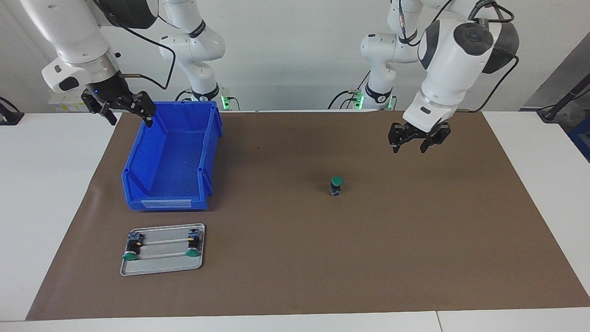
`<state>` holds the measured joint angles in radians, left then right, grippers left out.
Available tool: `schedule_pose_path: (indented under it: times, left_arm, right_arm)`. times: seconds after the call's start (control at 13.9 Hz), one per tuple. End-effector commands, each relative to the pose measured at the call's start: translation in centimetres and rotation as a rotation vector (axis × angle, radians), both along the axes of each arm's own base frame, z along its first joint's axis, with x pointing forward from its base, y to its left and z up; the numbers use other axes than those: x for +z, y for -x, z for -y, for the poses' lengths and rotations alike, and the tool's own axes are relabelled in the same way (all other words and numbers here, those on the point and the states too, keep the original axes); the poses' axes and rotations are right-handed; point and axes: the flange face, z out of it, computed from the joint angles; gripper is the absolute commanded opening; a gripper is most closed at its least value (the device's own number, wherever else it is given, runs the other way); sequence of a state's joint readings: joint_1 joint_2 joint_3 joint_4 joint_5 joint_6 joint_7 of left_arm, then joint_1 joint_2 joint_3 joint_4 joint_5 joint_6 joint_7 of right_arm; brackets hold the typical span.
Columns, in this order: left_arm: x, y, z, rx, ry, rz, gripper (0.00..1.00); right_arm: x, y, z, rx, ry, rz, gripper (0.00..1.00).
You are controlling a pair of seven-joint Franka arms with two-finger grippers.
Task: Place and press button with both arms
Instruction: 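Reach the left gripper forward to the green button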
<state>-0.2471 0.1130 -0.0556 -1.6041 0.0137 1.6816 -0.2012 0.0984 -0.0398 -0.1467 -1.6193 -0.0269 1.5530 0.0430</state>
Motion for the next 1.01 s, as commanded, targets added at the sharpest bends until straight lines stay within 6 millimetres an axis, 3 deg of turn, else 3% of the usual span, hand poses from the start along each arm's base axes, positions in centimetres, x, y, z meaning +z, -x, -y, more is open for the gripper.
schedule_pose_path:
  times: [0.0,0.14,0.22,0.36,0.58,0.87,0.94]
  left_arm:
    - [-2.9,0.0,3.4,0.001,0.024,0.03,0.61]
    - [-6.5,0.5,6.9,-0.037,0.075,0.071,0.48]
    - [-8.0,0.7,7.9,-0.044,0.104,0.102,0.36]
    - [-11.0,1.1,9.8,-0.068,0.109,0.096,0.02]
    - [-13.9,2.0,11.4,-0.092,0.1,0.07,0.0]
    - [-15.0,3.2,11.8,-0.065,0.101,0.071,0.0]
    - [-15.3,3.9,13.2,-0.075,0.114,0.094,0.0]
  right_arm:
    - [0.1,0.7,0.3,-0.016,-0.007,-0.007,1.0]
    - [0.0,0.7,0.3,-0.016,-0.005,-0.009,1.0]
    - [0.1,0.7,0.3,-0.016,-0.005,-0.007,1.0]
    - [0.1,0.7,0.3,-0.018,-0.007,-0.007,1.0]
    - [0.1,0.7,0.3,-0.018,-0.005,-0.007,1.0]
    - [0.0,0.7,0.3,-0.016,-0.005,-0.009,1.0]
    - [0.1,0.7,0.3,-0.016,-0.005,-0.007,1.0]
